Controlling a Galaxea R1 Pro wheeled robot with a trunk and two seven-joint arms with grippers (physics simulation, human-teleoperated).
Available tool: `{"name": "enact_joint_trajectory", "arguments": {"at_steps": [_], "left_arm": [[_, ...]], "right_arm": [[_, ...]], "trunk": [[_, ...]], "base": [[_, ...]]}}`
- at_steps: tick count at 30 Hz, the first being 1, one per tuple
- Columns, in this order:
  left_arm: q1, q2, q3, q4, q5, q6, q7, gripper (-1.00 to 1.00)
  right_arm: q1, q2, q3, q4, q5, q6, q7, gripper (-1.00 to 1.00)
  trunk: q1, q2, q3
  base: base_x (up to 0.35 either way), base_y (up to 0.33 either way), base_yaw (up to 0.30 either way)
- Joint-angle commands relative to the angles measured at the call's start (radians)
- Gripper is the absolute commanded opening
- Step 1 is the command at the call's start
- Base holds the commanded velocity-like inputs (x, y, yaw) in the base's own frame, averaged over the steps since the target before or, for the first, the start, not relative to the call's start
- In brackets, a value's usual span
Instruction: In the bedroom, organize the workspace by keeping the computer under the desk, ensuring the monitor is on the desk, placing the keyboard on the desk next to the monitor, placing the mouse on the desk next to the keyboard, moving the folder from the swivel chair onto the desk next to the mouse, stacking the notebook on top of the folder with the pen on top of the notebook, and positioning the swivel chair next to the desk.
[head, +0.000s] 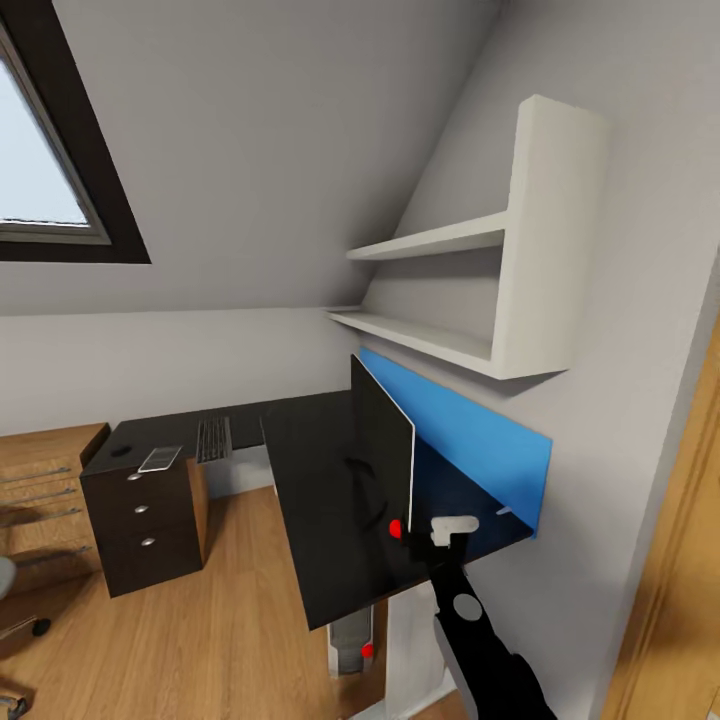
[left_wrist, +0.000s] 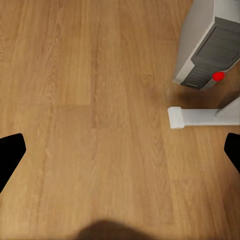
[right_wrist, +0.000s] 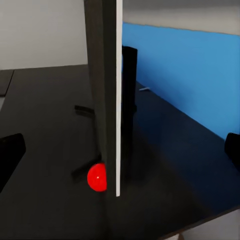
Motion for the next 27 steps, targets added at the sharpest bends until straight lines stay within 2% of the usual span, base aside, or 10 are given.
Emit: {"name": "enact_joint_trajectory", "arguments": {"at_steps": [1, 6, 12, 13, 17, 22, 27], "left_arm": [[-0.001, 0.001, -0.008, 0.000, 0.005, -0.004, 0.008, 1.00], [0.000, 0.003, -0.007, 0.000, 0.005, -0.005, 0.008, 1.00], [0.000, 0.003, -0.007, 0.001, 0.006, -0.004, 0.008, 1.00], [0.000, 0.003, -0.007, 0.001, 0.006, -0.003, 0.008, 1.00], [0.000, 0.003, -0.006, 0.001, 0.008, 0.000, 0.010, 1.00], [-0.001, 0.003, -0.005, 0.002, 0.011, 0.002, 0.016, 1.00], [-0.001, 0.004, -0.004, 0.002, 0.012, 0.002, 0.020, 1.00]], "right_arm": [[0.000, 0.000, 0.001, 0.012, 0.010, -0.013, -0.008, 1.00], [0.000, 0.000, -0.001, 0.068, -0.006, -0.050, -0.023, 1.00], [0.000, 0.000, -0.005, 0.138, -0.060, -0.076, -0.061, 1.00], [0.000, 0.000, -0.007, 0.166, -0.076, -0.096, -0.076, 1.00], [0.000, 0.000, -0.009, 0.250, -0.097, -0.162, -0.099, 1.00], [0.000, 0.000, -0.012, 0.398, -0.108, -0.265, -0.111, 1.00], [0.000, -0.013, -0.012, 0.545, -0.112, -0.377, -0.115, 1.00]], "trunk": [[0.000, 0.000, 0.000], [0.000, 0.000, 0.000], [0.000, 0.000, 0.000], [0.000, 0.000, 0.000], [0.000, 0.000, 0.000], [0.000, 0.000, 0.000], [0.000, 0.000, 0.000]], "base": [[-0.008, 0.000, 0.000], [-0.004, 0.000, 0.000], [-0.001, 0.000, 0.000], [0.000, 0.000, 0.000], [0.000, 0.000, 0.000], [0.000, 0.000, 0.000], [0.000, 0.000, 0.000]]}}
